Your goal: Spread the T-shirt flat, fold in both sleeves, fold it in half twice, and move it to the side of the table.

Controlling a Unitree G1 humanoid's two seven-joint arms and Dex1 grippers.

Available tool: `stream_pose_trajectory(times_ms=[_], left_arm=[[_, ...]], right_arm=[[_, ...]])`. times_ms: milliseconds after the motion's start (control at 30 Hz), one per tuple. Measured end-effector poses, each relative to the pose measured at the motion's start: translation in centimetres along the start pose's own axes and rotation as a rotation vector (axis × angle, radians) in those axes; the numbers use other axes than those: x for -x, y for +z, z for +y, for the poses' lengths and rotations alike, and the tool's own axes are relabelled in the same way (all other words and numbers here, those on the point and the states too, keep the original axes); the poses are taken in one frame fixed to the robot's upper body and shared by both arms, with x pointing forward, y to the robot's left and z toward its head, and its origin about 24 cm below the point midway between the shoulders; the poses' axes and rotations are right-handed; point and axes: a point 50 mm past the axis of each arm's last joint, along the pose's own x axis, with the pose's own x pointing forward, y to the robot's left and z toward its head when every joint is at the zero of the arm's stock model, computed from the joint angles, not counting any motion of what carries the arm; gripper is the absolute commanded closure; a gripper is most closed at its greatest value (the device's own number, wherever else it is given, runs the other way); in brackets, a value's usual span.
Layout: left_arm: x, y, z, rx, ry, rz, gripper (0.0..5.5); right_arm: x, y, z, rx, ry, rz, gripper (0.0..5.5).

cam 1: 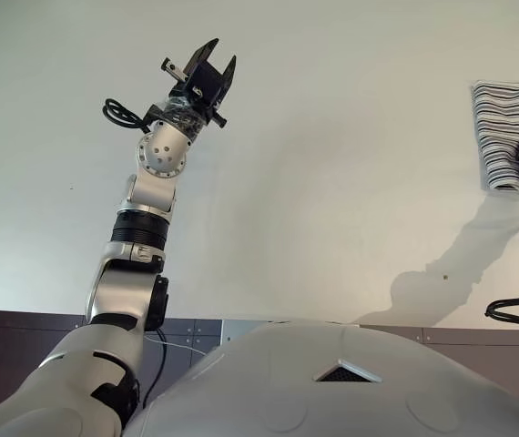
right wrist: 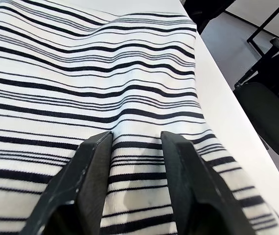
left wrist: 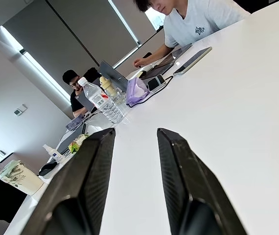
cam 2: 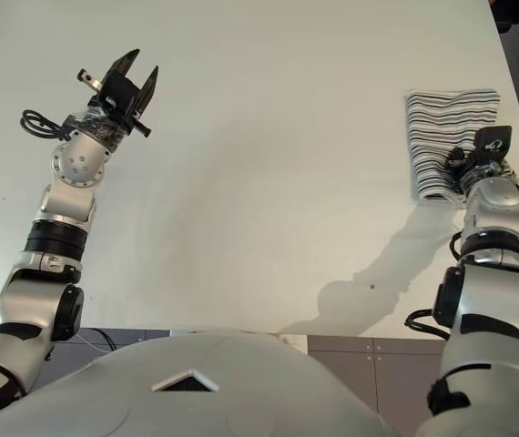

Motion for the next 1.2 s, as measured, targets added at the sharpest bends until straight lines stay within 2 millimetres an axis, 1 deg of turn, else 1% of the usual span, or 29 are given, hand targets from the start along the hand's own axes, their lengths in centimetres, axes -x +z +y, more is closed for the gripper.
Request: stream_pose_trajectory(times_ms=[33, 100, 133, 167, 200, 233, 267, 300, 333, 367, 400, 433, 467, 500, 533, 567, 667, 767, 867, 933, 1067, 1133, 1200], left_arm=[[-0.1, 0.2, 0.0, 0.001, 0.002, -0.008, 3.92], [0.0, 0.7, 0.1, -0.005, 0.018, -0.032, 3.92], [0.2, 0.9, 0.3, -0.004, 0.037, -0.040, 3.92], [0.6, 1.4, 0.8, -0.001, 0.080, -0.058, 3.92], [0.8, 2.1, 1.2, 0.010, 0.132, -0.086, 3.92], [0.9, 2.8, 1.5, 0.018, 0.166, -0.113, 3.92], [1.1, 3.5, 1.8, 0.035, 0.209, -0.136, 3.92], [1.5, 3.8, 1.8, 0.058, 0.241, -0.143, 3.92], [1.9, 3.9, 1.8, 0.098, 0.278, -0.138, 3.92], [2.3, 4.0, 1.5, 0.143, 0.312, -0.131, 3.92], [2.9, 3.9, 1.0, 0.208, 0.347, -0.111, 3.92], [3.5, 3.7, 0.4, 0.268, 0.378, -0.087, 3.92], [4.6, 3.0, -1.1, 0.357, 0.411, -0.017, 3.92], [5.4, 2.2, -2.5, 0.410, 0.419, 0.044, 3.92], [6.0, 1.7, -3.5, 0.427, 0.417, 0.089, 3.92], [6.2, 1.6, -4.2, 0.431, 0.421, 0.109, 3.92], [5.5, 2.1, -5.0, 0.434, 0.440, 0.110, 3.92], [5.4, 1.5, -5.5, 0.438, 0.459, 0.143, 3.92], [4.9, 1.2, -5.7, 0.444, 0.465, 0.143, 3.92], [4.4, 1.1, -5.5, 0.446, 0.473, 0.143, 3.92], [3.1, 1.0, -4.7, 0.441, 0.498, 0.122, 3.92], [2.6, 1.1, -4.8, 0.444, 0.501, 0.116, 3.92], [2.1, 1.1, -5.1, 0.450, 0.491, 0.121, 3.92]], right_arm=[[0.1, -0.1, -0.1, -0.005, -0.018, 0.002, 3.69], [0.3, -0.1, -0.4, 0.177, -0.096, -0.055, 3.69], [0.4, 0.4, -0.4, 0.214, -0.110, -0.113, 3.69], [0.5, 2.0, -0.2, 0.238, -0.114, -0.236, 3.69], [0.8, 5.0, 0.1, 0.241, -0.113, -0.417, 3.69], [1.3, 7.6, 0.4, 0.228, -0.114, -0.555, 3.69], [2.1, 10.7, 1.5, 0.193, -0.097, -0.719, 3.69], [2.7, 12.3, 2.9, 0.156, -0.069, -0.810, 3.69], [3.5, 13.6, 4.7, 0.095, -0.025, -0.895, 3.69], [4.2, 14.2, 6.7, 0.028, 0.029, -0.947, 3.69], [5.1, 14.2, 9.5, -0.052, 0.112, -0.969, 3.69], [5.8, 13.6, 11.8, -0.127, 0.179, -0.954, 3.69], [7.1, 11.8, 15.9, -0.249, 0.295, -0.872, 3.69], [7.8, 10.1, 18.3, -0.302, 0.360, -0.787, 3.69], [8.1, 8.9, 19.4, -0.316, 0.385, -0.726, 3.69], [8.1, 8.7, 19.6, -0.310, 0.383, -0.706, 3.69], [8.1, 8.7, 19.5, -0.266, 0.356, -0.701, 3.69], [7.8, 8.1, 19.8, -0.235, 0.347, -0.675, 3.69], [6.9, 7.2, 19.5, -0.218, 0.322, -0.626, 3.69], [6.4, 7.3, 19.4, -0.211, 0.312, -0.620, 3.69], [5.8, 9.1, 19.8, -0.205, 0.321, -0.668, 3.69], [5.6, 9.2, 20.1, -0.203, 0.330, -0.663, 3.69], [5.3, 9.1, 19.9, -0.202, 0.322, -0.658, 3.69]])
